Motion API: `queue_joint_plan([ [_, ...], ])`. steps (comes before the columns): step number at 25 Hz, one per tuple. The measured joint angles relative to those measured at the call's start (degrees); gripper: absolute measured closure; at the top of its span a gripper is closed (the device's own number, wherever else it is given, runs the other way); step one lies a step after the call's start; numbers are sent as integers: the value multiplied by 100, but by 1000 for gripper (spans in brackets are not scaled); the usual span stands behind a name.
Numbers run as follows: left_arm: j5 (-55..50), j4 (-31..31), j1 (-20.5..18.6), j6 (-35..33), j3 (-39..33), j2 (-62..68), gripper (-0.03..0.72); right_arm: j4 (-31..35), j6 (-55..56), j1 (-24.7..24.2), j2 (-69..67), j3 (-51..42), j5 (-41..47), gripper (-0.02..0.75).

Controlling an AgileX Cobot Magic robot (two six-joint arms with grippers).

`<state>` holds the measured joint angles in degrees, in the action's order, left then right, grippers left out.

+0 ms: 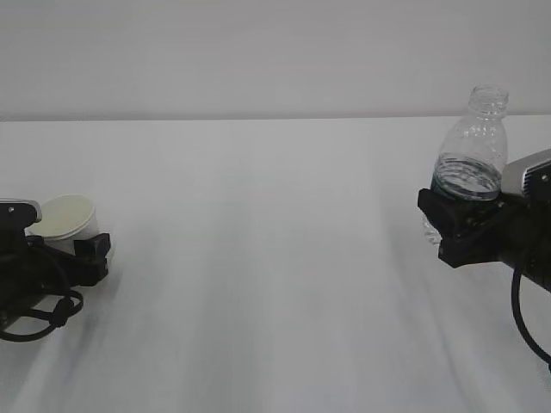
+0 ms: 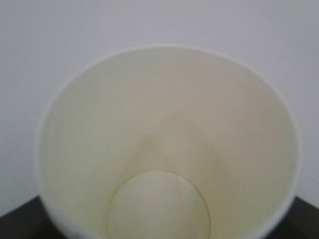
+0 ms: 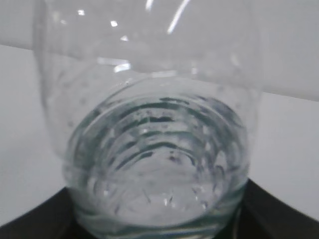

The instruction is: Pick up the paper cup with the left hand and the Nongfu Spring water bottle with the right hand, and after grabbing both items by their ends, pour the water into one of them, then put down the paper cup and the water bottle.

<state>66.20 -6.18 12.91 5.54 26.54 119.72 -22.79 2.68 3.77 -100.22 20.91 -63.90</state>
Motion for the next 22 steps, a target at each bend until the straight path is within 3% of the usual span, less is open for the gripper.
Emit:
queue_joint_plan([
  [19,0,-9,0,0,87,0,113,0,36,0,0,0,0,300],
  [22,0,-22,0,0,87,0,144,0,36,0,0,0,0,300],
])
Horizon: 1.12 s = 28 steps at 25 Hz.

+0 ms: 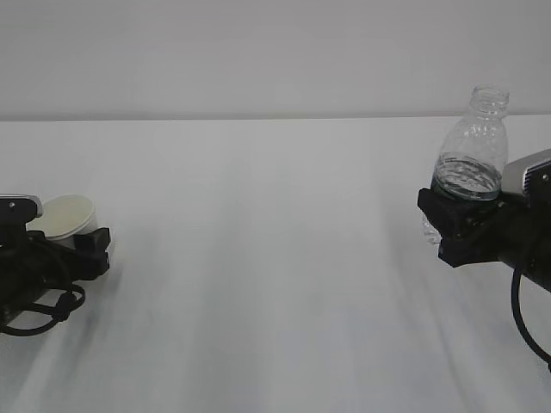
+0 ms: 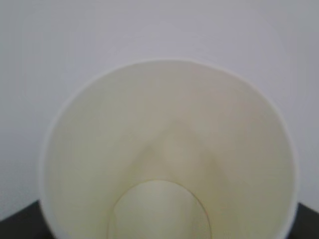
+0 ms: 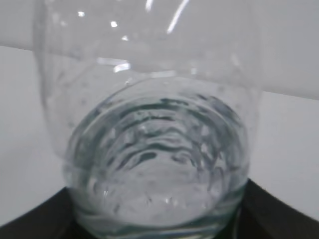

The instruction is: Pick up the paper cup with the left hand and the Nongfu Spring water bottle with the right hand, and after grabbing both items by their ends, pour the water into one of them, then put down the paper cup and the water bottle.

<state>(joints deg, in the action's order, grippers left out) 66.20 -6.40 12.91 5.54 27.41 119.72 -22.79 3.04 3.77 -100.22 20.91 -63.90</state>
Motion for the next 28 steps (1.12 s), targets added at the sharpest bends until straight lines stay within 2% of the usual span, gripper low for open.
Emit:
queue_joint_plan([
  [4,0,-11,0,0,0,0,186,0,5,0,0,0,0,300],
  [28,12,128,0,0,0,0,216,0,27,0,0,0,0,300],
])
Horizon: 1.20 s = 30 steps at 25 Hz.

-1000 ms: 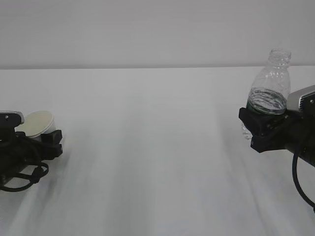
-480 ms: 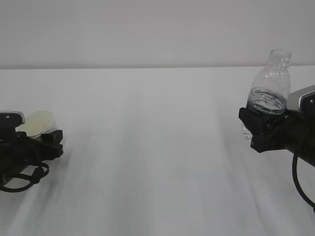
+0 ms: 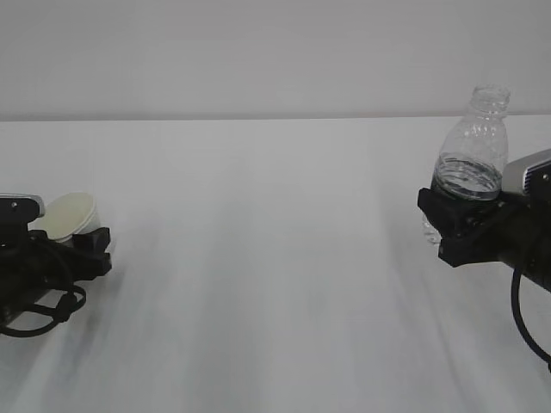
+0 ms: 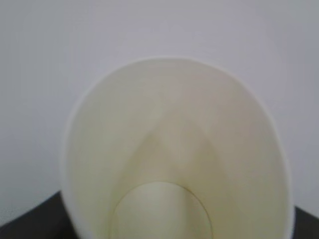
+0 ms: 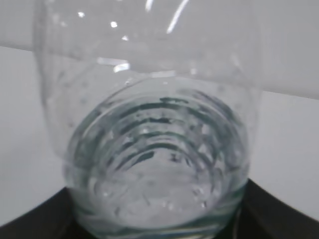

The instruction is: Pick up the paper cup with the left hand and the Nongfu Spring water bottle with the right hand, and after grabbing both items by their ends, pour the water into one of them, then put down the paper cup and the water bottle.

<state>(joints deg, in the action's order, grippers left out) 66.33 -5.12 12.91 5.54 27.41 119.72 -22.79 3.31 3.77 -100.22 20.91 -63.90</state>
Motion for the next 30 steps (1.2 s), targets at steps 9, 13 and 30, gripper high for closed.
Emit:
queue_joint_plan([
  [9,9,197,0,0,0,0,241,0,0,0,0,0,0,300],
  [13,9,555,0,0,0,0,241,0,0,0,0,0,0,300],
  [30,9,2501,0,0,0,0,243,0,0,0,0,0,0,300],
])
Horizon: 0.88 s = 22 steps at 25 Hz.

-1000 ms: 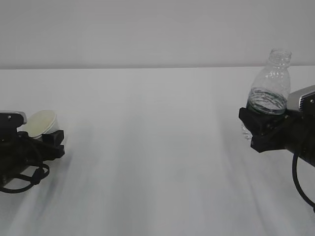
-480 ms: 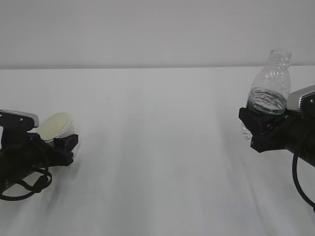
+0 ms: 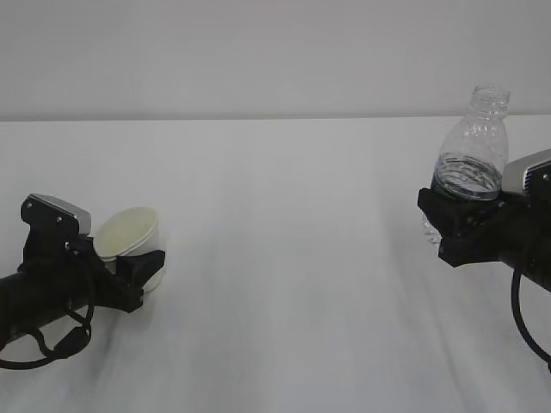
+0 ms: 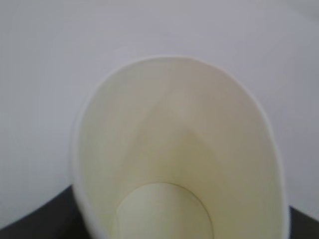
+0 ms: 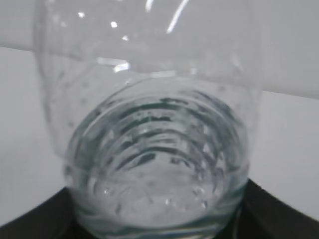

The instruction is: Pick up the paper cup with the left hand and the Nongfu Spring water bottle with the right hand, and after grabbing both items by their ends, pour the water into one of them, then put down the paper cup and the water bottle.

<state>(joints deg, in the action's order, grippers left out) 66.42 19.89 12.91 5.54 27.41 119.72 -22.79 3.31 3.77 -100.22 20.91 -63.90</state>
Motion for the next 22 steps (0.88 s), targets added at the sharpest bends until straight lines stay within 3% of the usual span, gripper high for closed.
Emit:
queue_joint_plan([
  [14,-11,1339,94,558,0,-494,258,10,5,0,0,0,0,300],
  [22,-20,1687,722,882,121,-569,262,10,5,0,0,0,0,300],
])
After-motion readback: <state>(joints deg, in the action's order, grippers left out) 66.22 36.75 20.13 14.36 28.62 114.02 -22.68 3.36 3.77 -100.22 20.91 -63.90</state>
